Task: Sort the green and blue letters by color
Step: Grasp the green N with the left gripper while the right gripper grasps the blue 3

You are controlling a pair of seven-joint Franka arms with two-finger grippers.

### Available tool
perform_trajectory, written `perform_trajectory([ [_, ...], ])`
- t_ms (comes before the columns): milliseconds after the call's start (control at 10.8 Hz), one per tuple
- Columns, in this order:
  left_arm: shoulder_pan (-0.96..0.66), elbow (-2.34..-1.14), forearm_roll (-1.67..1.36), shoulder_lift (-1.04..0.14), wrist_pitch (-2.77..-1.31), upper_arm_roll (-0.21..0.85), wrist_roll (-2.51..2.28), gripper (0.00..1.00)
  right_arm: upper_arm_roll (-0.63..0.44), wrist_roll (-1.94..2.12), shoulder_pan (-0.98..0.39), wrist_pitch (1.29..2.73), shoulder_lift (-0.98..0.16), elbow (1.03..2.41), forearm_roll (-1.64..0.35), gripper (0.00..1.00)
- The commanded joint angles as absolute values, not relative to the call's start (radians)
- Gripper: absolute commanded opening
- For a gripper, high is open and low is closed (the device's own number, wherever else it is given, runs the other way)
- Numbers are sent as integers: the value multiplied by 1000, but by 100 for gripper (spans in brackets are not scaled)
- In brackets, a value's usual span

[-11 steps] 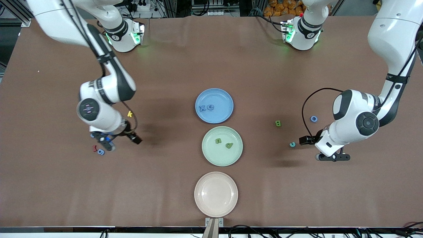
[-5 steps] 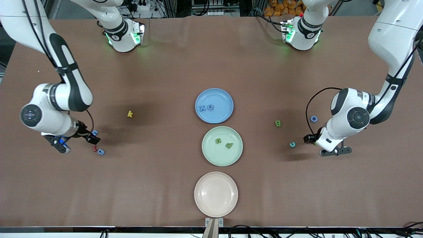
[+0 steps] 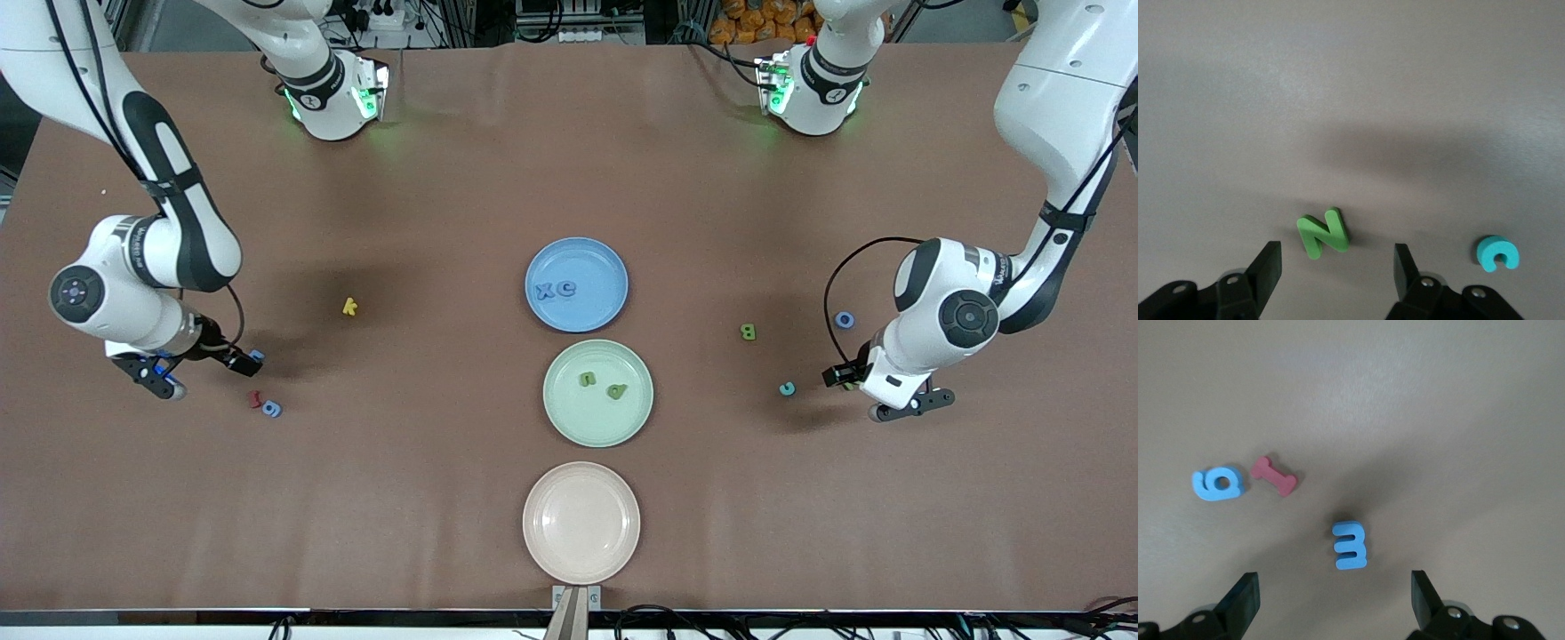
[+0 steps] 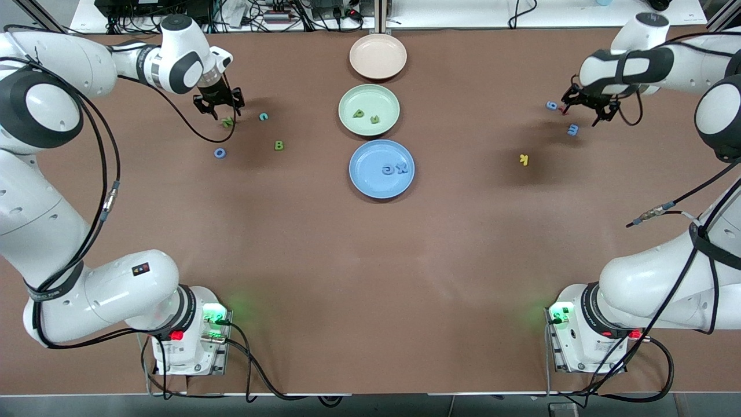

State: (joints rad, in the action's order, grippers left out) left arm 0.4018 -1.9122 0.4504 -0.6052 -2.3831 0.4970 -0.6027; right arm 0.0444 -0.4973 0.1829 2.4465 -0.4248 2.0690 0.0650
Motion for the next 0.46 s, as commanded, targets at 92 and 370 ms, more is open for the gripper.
perform_trajectory([
  [92, 410, -1927, 488, -623, -2419, 492, -663, 74, 52, -483, 201, 2549, -406, 2168, 69, 100],
  [370, 408, -1927, 506, -638, -2440, 476, -666, 71, 52, -482, 212, 2608, -440, 2163, 71, 100],
])
